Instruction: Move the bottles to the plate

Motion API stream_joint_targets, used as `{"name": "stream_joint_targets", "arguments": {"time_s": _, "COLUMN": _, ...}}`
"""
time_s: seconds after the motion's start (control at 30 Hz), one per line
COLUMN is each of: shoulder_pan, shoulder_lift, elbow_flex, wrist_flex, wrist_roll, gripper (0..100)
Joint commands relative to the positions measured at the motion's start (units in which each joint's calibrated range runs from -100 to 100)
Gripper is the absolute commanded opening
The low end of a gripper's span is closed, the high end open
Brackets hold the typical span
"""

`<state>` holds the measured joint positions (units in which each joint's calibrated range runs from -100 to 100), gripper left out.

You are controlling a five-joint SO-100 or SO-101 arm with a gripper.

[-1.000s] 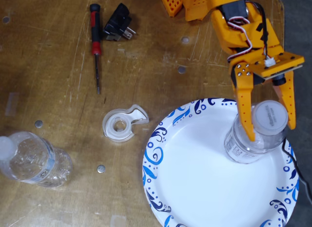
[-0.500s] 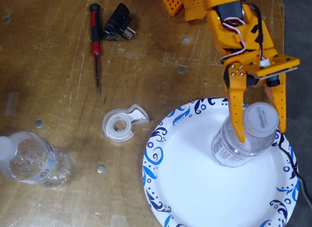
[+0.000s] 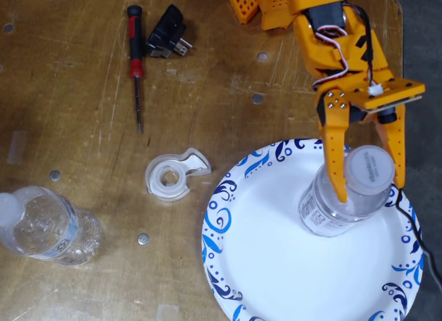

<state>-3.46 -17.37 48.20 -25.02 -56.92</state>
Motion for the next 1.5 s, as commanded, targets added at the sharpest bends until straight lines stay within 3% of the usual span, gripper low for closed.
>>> {"name": "stream_joint_targets", "arguments": {"time_s": 0.0, "shoulder_pan": -0.69, "shoulder_lift": -0.17, "elbow_flex": -1.08, "wrist_flex": -1.44, "wrist_roll": 0.06, "gripper": 29}}
{"name": "stream_joint_targets", "arguments": {"time_s": 0.2, "shoulder_pan": -1.23, "shoulder_lift": -0.59, "elbow_flex": -1.26, "wrist_flex": -1.44, "wrist_roll": -1.46, "gripper": 35}}
{"name": "stream_joint_targets", "arguments": {"time_s": 0.43, "shoulder_pan": -1.87, "shoulder_lift": -0.59, "elbow_flex": -0.27, "wrist_flex": -8.4, "wrist_roll": -1.46, "gripper": 41}}
{"name": "stream_joint_targets", "arguments": {"time_s": 0.87, "shoulder_pan": -0.47, "shoulder_lift": -0.76, "elbow_flex": -1.08, "wrist_flex": -19.89, "wrist_roll": -0.99, "gripper": 41}}
{"name": "stream_joint_targets", "arguments": {"time_s": 1.1, "shoulder_pan": 5.89, "shoulder_lift": -4.98, "elbow_flex": -0.36, "wrist_flex": -22.15, "wrist_roll": -0.93, "gripper": 40}}
{"name": "stream_joint_targets", "arguments": {"time_s": 1.23, "shoulder_pan": 13.01, "shoulder_lift": -10.46, "elbow_flex": -0.9, "wrist_flex": -14.49, "wrist_roll": -0.93, "gripper": 40}}
{"name": "stream_joint_targets", "arguments": {"time_s": 1.47, "shoulder_pan": 24.87, "shoulder_lift": -19.23, "elbow_flex": -9.19, "wrist_flex": 12.84, "wrist_roll": -0.93, "gripper": 37}}
